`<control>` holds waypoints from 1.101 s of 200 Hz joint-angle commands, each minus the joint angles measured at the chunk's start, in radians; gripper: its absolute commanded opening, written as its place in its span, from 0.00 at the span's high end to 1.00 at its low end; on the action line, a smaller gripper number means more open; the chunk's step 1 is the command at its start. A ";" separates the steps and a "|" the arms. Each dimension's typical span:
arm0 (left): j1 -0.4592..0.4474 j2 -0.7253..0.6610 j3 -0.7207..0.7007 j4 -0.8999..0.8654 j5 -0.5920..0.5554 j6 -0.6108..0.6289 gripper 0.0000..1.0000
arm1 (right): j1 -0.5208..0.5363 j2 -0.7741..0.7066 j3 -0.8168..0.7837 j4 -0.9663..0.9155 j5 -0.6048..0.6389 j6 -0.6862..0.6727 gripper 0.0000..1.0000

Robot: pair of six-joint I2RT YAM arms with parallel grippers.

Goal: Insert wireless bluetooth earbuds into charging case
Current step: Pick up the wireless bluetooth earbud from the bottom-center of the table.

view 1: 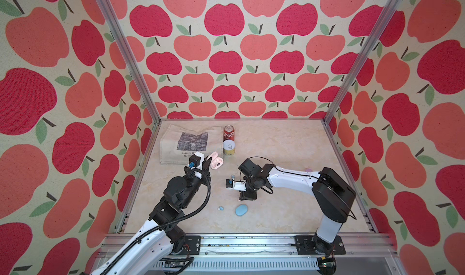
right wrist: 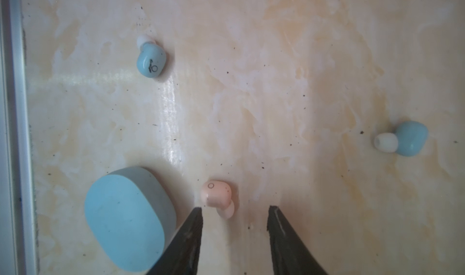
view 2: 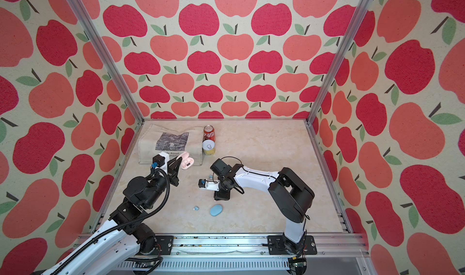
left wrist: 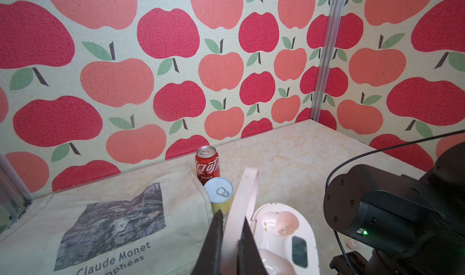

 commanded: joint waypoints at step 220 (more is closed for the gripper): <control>0.046 -0.056 -0.031 -0.016 -0.016 0.003 1.00 | 0.030 0.090 0.074 -0.083 0.020 0.035 0.87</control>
